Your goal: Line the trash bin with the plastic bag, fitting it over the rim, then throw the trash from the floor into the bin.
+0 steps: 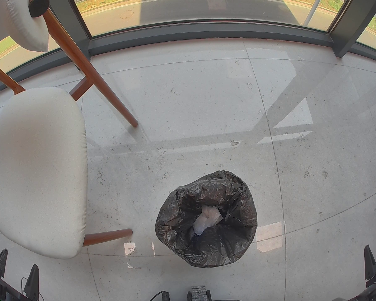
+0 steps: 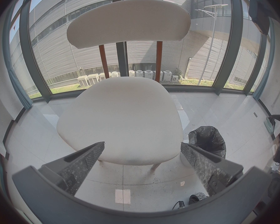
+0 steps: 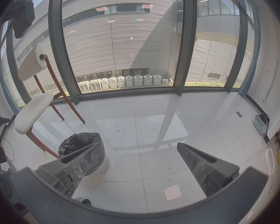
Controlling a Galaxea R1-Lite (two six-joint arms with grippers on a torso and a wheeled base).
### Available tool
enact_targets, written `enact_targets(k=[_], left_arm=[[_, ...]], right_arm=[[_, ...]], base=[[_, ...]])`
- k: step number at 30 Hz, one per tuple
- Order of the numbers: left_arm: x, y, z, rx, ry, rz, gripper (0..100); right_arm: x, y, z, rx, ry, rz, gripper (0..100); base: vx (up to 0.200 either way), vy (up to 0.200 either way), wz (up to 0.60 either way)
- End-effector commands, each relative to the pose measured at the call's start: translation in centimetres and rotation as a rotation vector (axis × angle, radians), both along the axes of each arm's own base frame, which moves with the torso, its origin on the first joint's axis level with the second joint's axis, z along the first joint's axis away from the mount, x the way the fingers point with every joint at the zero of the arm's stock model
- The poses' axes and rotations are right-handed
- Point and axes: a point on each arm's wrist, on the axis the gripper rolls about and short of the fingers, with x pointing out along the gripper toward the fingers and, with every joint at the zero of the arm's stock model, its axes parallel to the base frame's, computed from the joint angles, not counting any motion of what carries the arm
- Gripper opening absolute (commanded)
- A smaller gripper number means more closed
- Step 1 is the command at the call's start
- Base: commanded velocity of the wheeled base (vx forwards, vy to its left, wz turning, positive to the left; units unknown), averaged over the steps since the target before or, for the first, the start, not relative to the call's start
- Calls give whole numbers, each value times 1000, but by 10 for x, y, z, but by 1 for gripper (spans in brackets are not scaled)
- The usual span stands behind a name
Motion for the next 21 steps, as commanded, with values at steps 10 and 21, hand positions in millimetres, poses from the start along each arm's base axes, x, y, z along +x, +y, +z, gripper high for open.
enact_targets(k=[10, 21], left_arm=[[0, 0, -4, 4, 2, 2, 100], [0, 0, -4, 2, 1, 4, 100]], right_arm=[[1, 0, -5, -16, 17, 1, 100], [1, 0, -5, -11, 16, 1, 100]], base=[[0, 0, 0], [0, 0, 0]])
